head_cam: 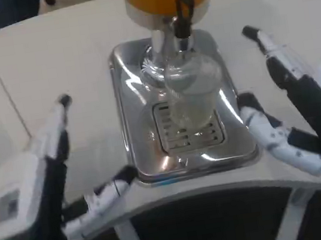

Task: Grasp the cup under the faucet to collect the drink, then remove the cup.

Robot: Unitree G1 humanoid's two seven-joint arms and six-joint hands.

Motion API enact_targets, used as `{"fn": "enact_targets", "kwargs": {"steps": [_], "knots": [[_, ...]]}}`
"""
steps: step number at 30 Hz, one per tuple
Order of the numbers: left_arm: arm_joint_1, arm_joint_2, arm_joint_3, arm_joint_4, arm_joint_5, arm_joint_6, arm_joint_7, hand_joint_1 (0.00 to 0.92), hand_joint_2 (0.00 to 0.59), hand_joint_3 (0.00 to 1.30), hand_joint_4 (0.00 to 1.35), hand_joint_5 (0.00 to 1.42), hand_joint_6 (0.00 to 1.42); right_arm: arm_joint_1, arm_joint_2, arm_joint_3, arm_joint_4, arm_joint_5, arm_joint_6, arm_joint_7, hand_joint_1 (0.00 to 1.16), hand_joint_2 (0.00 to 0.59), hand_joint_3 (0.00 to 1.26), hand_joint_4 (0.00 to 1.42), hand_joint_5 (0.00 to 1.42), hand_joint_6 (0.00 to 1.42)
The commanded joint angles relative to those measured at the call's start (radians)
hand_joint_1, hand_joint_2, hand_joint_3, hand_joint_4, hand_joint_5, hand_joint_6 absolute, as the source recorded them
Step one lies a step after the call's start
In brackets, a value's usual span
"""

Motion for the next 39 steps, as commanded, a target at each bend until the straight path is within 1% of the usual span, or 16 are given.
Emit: {"fn": "enact_targets", "kwargs": {"steps": [1, 3, 5, 7, 9, 13, 18, 22, 25, 28, 31, 33, 34, 36, 37, 39], "knots": [[0.093, 0.005, -0.047, -0.069, 0.103, 0.026, -0.058, 0.095, 0.125, 0.0, 0.0, 0.0, 0.01, -0.122, 0.012, -0.022, 0.093, 0.048, 0.05, -0.061, 0.3, 0.586, 0.0, 0.0, 0.0, 0.07], [0.104, 0.004, -0.056, -0.081, 0.129, 0.041, -0.083, 0.06, 0.127, 0.0, 0.0, 0.0, 0.0, -0.173, 0.026, -0.022, 0.134, 0.079, 0.074, -0.084, 0.33, 0.586, 0.0, 0.0, 0.0, 0.06], [0.113, 0.005, -0.066, -0.091, 0.153, 0.057, -0.116, 0.057, 0.127, 0.0, 0.0, 0.0, 0.0, -0.209, 0.037, -0.009, 0.159, 0.091, 0.07, -0.121, 0.34, 0.586, 0.0, 0.0, 0.0, 0.06], [0.12, -0.001, -0.069, -0.099, 0.162, 0.067, -0.135, 0.056, 0.129, 0.0, 0.0, 0.0, 0.0, -0.242, 0.034, 0.004, 0.18, 0.106, 0.061, -0.149, 0.34, 0.586, 0.0, 0.0, 0.0, 0.06], [0.132, -0.013, -0.072, -0.109, 0.162, 0.076, -0.144, 0.048, 0.136, 0.0, 0.0, 0.0, 0.0, -0.265, 0.031, 0.004, 0.199, 0.134, 0.063, -0.164, 0.34, 0.586, 0.0, 0.0, 0.0, 0.05], [0.15, -0.025, -0.08, -0.127, 0.167, 0.083, -0.15, 0.043, 0.137, 0.0, 0.0, 0.0, 0.0, -0.31, 0.005, -0.008, 0.262, 0.212, 0.042, -0.192, 0.35, 0.586, 0.0, 0.0, 0.0, 0.05], [0.187, -0.042, -0.093, -0.167, 0.188, 0.093, -0.151, 0.089, 0.125, 0.0, 0.0, 0.0, 0.0, -0.369, 0.005, -0.036, 0.356, 0.344, 0.025, -0.236, 0.36, 0.586, 0.0, 0.0, 0.0, 0.02], [0.205, -0.053, -0.102, -0.183, 0.209, 0.091, -0.149, 0.095, 0.125, 0.0, 0.0, 0.0, 0.0, -0.402, -0.012, -0.019, 0.402, 0.415, -0.021, -0.262, 0.36, 0.586, 0.0, 0.0, 0.0, 0.02], [0.212, -0.059, -0.099, -0.186, 0.214, 0.089, -0.143, 0.097, 0.125, 0.0, 0.0, 0.0, 0.0, -0.418, -0.029, -0.003, 0.42, 0.449, -0.043, -0.263, 0.36, 0.586, 0.0, 0.0, 0.0, 0.02], [0.218, -0.062, -0.09, -0.185, 0.21, 0.087, -0.137, 0.097, 0.125, 0.0, 0.0, 0.0, 0.0, -0.424, -0.028, -0.003, 0.448, 0.503, -0.052, -0.267, 0.36, 0.586, 0.0, 0.0, 0.0, 0.02], [0.222, -0.063, -0.082, -0.183, 0.208, 0.085, -0.133, 0.098, 0.125, 0.0, 0.0, 0.0, 0.0, -0.416, -0.043, 0.011, 0.477, 0.512, -0.08, -0.29, 0.36, 0.586, 0.0, 0.0, 0.0, 0.02], [0.226, -0.063, -0.075, -0.182, 0.208, 0.081, -0.129, 0.098, 0.125, 0.0, 0.0, 0.0, 0.0, -0.422, -0.044, -0.001, 0.506, 0.571, -0.082, -0.274, 0.36, 0.586, 0.0, 0.0, 0.0, 0.02], [0.229, -0.063, -0.072, -0.181, 0.205, 0.08, -0.127, 0.098, 0.125, 0.0, 0.0, 0.0, 0.0, -0.434, -0.063, -0.003, 0.532, 0.61, -0.105, -0.242, 0.36, 0.586, 0.0, 0.0, 0.0, 0.02], [0.234, -0.064, -0.067, -0.18, 0.199, 0.077, -0.124, 0.098, 0.125, 0.0, 0.0, 0.0, 0.0, -0.447, -0.102, 0.008, 0.559, 0.641, -0.122, -0.198, 0.36, 0.586, 0.0, 0.0, 0.0, 0.02], [0.235, -0.065, -0.066, -0.18, 0.197, 0.076, -0.123, 0.098, 0.125, 0.0, 0.0, 0.0, 0.0, -0.447, -0.104, 0.008, 0.555, 0.657, -0.109, -0.194, 0.36, 0.586, 0.0, 0.0, 0.0, 0.02], [0.239, -0.067, -0.064, -0.181, 0.193, 0.073, -0.118, 0.098, 0.125, 0.0, 0.0, 0.0, 0.0, -0.455, -0.124, 0.017, 0.538, 0.67, -0.092, -0.18, 0.36, 0.586, 0.0, 0.0, 0.0, 0.03]]}}
